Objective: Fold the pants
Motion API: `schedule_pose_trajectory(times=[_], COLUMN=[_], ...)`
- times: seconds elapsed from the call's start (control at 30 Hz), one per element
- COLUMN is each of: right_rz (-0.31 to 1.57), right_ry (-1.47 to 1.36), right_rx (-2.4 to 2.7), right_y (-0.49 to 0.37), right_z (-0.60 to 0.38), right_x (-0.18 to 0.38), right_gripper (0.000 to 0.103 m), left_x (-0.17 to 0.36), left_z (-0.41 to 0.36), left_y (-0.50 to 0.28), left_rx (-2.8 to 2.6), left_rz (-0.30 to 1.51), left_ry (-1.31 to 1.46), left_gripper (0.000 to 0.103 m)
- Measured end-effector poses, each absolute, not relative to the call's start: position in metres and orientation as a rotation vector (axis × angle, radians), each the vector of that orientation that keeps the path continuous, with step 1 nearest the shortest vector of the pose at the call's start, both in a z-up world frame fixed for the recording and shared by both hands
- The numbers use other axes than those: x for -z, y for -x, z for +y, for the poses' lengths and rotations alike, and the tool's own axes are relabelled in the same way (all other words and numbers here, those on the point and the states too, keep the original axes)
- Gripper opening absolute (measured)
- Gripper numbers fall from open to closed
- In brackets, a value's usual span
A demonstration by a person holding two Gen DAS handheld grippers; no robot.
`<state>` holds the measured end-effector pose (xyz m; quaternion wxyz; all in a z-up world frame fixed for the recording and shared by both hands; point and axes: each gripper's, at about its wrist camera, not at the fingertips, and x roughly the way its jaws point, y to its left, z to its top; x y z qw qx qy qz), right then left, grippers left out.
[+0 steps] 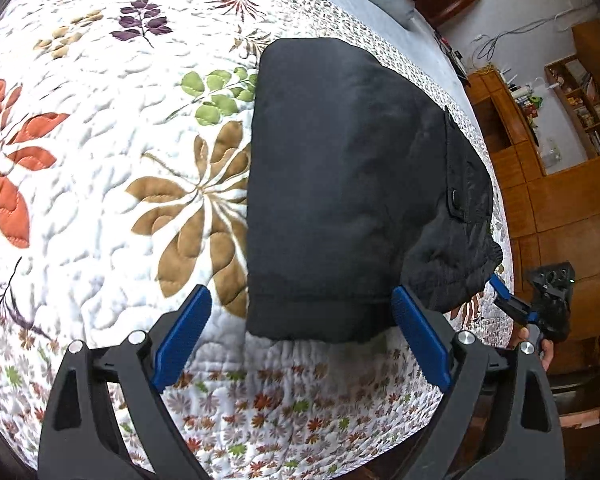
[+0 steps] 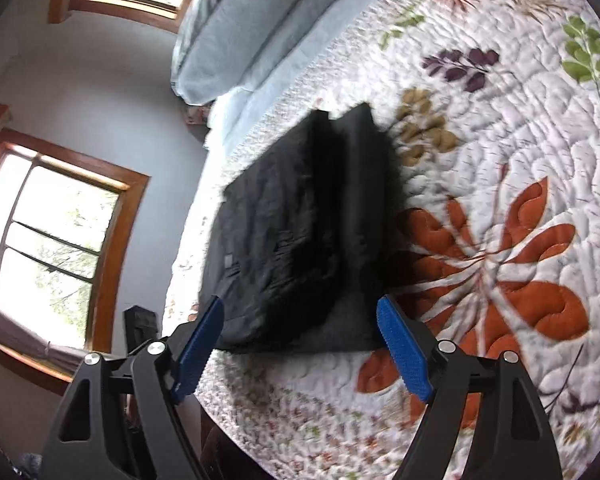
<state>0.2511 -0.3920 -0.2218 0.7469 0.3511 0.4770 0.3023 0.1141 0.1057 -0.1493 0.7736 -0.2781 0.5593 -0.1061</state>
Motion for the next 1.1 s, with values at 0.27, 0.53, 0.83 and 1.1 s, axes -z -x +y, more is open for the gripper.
schedule_pose_trajectory(times=[0.27, 0.53, 0.83, 1.1], right_rz=[1.128, 1.143, 1.122, 1.124], right_ry=[-0.751, -0.758, -0.721, -0.699], right_rx=[-0.64, -0.603, -0.619, -0.606], right_y=[-0.269, -0.274, -0.262, -0.261], right_z=[-0.351, -0.353, -0.352, -0.348], right_x=[0.23, 0.246, 0.24, 0.236], right_gripper=[0.071, 0.031, 0.012, 0.013], left_x=[0.154, 0.135, 0.109, 0.109], left_z=[0.1, 0.087, 0.057, 0.052], left_y=[-0.111, -0.112, -0.108, -0.104], left_rx=[0.234, 0.186, 0.138, 0.119], left_rz=[1.221, 1.17, 1.079, 1.036], left_ry=[0.588, 0.454, 0.253, 0.205], left_gripper=[0.091, 0.091, 0.091, 0.091])
